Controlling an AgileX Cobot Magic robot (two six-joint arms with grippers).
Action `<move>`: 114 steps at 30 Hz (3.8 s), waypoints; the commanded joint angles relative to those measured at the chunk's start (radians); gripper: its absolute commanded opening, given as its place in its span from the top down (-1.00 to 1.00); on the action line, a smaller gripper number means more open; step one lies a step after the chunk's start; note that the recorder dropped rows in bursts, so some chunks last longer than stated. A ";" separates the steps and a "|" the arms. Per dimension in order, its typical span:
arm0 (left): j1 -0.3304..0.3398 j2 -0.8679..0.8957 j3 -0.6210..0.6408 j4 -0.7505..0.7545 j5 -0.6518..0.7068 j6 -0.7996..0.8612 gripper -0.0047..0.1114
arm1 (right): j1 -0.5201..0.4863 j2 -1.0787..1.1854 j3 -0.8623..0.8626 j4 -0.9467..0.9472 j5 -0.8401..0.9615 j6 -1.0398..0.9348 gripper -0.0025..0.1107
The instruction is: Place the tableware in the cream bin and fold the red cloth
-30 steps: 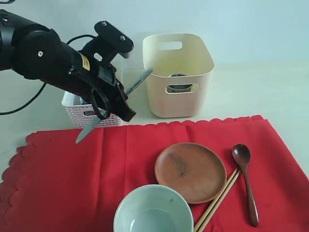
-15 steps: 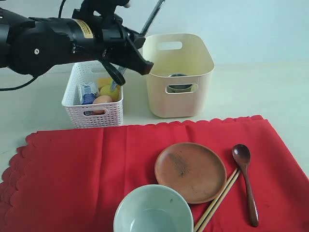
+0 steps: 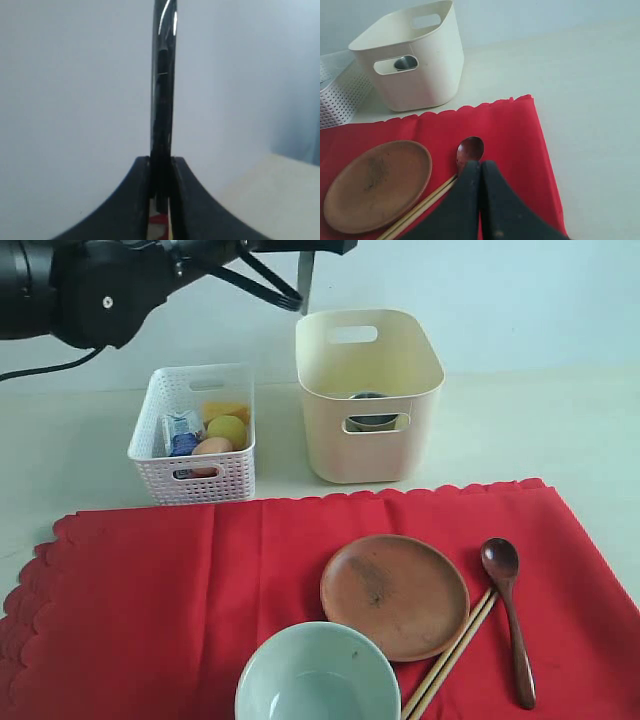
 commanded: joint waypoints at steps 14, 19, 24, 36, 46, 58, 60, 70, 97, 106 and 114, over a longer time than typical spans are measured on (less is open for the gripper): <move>-0.001 0.254 -0.032 0.046 -0.474 -0.138 0.92 | -0.005 -0.005 0.003 -0.009 -0.012 0.000 0.96; -0.001 0.297 -0.060 0.044 -0.495 -0.150 0.92 | -0.005 -0.005 0.003 -0.009 -0.012 0.000 0.96; -0.001 0.329 -0.089 0.046 -0.495 -0.150 0.92 | -0.005 -0.005 0.003 -0.009 -0.012 0.000 0.96; -0.001 0.390 -0.114 0.052 -0.495 -0.152 0.92 | -0.005 -0.005 0.003 -0.009 -0.012 0.000 0.96; -0.001 0.499 -0.142 0.050 -0.465 -0.152 0.92 | -0.005 -0.005 0.003 -0.009 -0.012 0.000 0.96; -0.001 0.611 -0.217 0.044 -0.487 -0.148 0.15 | -0.005 -0.005 0.003 -0.009 -0.012 0.000 0.96; -0.001 0.611 -0.217 0.064 -0.527 -0.148 0.14 | -0.005 -0.005 0.003 -0.009 -0.012 0.000 0.96; -0.021 0.531 -0.215 0.110 -0.583 -0.148 0.15 | -0.005 -0.005 0.003 -0.009 -0.012 0.000 0.96; -0.023 0.025 0.071 0.253 0.358 -0.148 0.92 | -0.005 -0.005 0.003 -0.009 -0.012 0.000 0.96; -0.023 -0.172 0.205 0.253 0.630 -0.148 0.92 | -0.005 -0.005 0.003 -0.009 -0.012 0.000 0.96; -0.023 -0.375 0.365 0.202 0.787 -0.148 0.92 | -0.005 -0.005 0.003 -0.009 -0.012 0.000 0.96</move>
